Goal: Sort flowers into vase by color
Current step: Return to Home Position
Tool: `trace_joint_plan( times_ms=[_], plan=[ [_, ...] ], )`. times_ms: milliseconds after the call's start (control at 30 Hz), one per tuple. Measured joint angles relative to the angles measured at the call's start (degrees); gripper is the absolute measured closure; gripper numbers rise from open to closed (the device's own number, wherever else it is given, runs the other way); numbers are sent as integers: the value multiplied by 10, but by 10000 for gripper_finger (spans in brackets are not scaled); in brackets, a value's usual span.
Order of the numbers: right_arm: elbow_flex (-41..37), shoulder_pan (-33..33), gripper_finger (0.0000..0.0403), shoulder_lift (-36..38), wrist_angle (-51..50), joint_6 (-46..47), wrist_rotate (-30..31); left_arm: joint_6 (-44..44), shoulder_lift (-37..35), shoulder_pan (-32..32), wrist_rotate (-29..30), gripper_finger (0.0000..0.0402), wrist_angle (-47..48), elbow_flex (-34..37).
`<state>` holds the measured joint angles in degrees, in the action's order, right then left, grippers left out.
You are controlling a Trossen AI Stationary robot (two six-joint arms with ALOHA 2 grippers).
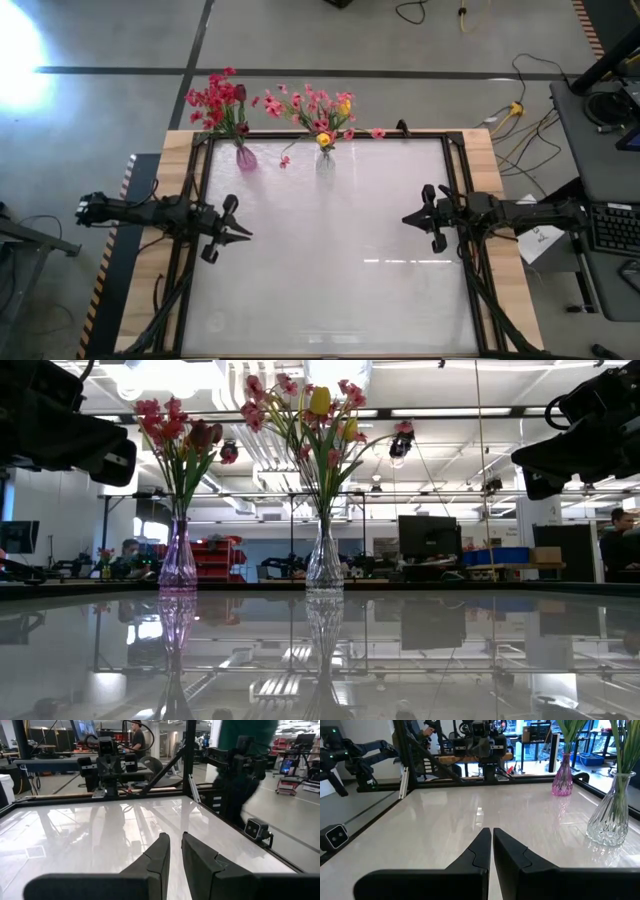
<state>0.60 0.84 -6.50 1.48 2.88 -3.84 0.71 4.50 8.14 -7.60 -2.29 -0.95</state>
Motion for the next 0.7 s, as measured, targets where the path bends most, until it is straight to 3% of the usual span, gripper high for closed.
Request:
trace_joint_plan(
  times_ms=[700],
  plan=[
    [0, 0, 390, 0, 0, 0, 0, 0, 20, 0, 0, 365, 0, -1]
  ],
)
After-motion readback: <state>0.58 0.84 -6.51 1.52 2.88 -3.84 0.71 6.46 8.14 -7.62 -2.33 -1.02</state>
